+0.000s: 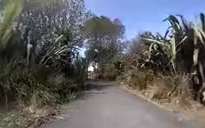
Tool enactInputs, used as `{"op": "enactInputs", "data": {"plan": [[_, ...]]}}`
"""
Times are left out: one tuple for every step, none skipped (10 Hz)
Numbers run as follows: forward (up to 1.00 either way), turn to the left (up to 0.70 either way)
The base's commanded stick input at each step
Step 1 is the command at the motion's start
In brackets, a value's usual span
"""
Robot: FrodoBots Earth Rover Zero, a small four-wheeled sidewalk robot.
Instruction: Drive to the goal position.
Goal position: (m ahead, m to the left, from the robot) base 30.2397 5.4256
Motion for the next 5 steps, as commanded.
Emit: {"op": "enactInputs", "data": {"plan": [[0.85,0.0],[0.85,0.06],[0.85,0.18],[0.85,0.3],[0.85,0.19]]}}
